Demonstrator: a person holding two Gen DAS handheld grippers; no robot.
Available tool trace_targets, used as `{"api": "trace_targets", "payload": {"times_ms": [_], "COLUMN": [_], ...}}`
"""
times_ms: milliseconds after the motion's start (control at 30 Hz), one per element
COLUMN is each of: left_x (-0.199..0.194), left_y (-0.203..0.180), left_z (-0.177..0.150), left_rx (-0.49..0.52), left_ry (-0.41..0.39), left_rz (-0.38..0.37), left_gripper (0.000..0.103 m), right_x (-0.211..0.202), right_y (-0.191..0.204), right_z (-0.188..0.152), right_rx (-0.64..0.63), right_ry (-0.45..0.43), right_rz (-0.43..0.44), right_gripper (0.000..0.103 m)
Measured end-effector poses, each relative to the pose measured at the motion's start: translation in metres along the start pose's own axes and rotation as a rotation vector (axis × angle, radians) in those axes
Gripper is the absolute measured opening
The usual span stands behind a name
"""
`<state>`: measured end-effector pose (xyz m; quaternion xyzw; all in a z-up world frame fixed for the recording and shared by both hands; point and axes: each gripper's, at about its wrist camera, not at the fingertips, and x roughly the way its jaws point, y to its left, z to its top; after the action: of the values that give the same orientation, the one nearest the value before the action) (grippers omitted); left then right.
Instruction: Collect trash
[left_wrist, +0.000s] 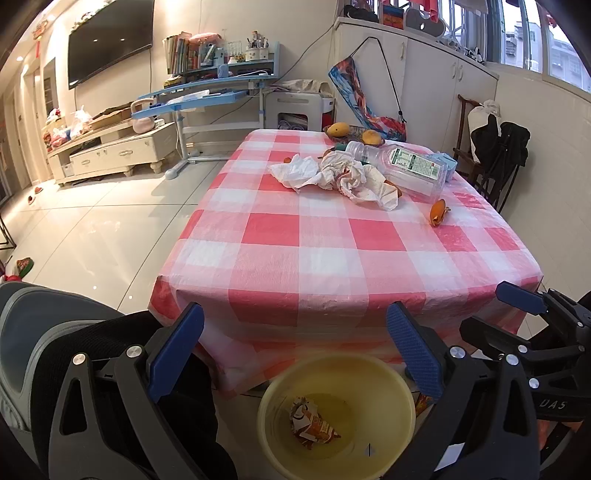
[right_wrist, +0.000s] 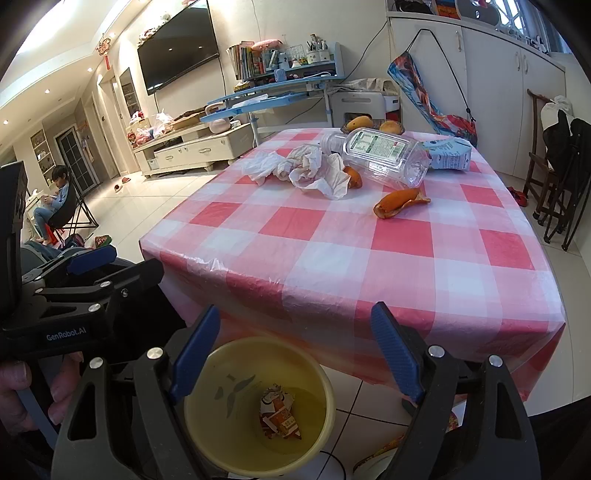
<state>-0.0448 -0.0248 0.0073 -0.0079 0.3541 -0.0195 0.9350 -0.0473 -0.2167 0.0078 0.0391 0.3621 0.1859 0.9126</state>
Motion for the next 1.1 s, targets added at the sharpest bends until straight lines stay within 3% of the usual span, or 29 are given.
{"api": "trace_targets", "payload": {"times_ms": [833,1100], "left_x": [0.001,0.001], "left_y": [0.001,0.013], "left_z": [-0.001,0.0], "left_rx": [-0.004,-0.066], "left_ry": [-0.001,-0.01], "left_rz": [0.0,-0.005], "left_gripper": [0.096,0.096], "right_x": [0.0,-0.002], "right_y": [0.001,0.002], "right_z": [0.0,0.0], "right_rx": [0.0,0.005], "right_ry": [0.002,-0.011], "right_rz": [0.0,0.003], "right_gripper": [0.081,0.081]}}
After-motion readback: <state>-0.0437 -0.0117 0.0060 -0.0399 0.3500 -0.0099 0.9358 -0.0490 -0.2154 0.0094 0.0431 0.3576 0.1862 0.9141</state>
